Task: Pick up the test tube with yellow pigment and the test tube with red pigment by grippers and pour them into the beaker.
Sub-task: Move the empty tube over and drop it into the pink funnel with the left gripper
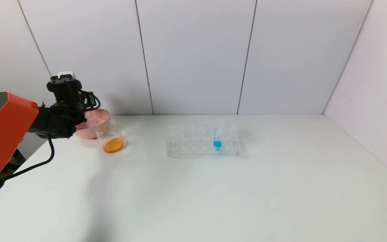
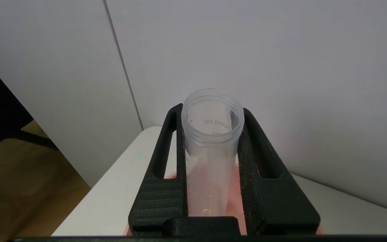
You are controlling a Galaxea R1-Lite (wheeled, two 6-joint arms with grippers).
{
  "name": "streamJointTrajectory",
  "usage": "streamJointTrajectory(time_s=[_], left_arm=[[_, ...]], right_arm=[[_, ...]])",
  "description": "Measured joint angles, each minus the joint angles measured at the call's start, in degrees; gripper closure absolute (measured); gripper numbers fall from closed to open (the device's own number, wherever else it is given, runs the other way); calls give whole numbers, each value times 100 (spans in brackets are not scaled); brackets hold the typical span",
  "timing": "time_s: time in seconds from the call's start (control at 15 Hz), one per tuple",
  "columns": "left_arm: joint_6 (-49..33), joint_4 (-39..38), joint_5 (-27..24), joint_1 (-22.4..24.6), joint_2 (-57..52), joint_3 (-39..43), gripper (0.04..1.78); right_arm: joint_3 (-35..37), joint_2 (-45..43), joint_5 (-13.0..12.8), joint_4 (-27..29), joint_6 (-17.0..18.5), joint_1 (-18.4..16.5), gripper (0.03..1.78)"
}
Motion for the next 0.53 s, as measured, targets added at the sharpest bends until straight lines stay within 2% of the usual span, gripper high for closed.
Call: streamJointTrajectory(time_s=[0.2,0.33,0.53], left_arm=[[5,-173,-10,-11,107,-72,109],[21,-430,-117,-5,132,-50,77],[10,-341,-542,-11,46,-27,33]], right_arm=[[0,0,0,2,0,0,10],[0,0,0,0,2,0,10],[0,0,0,0,0,0,10]])
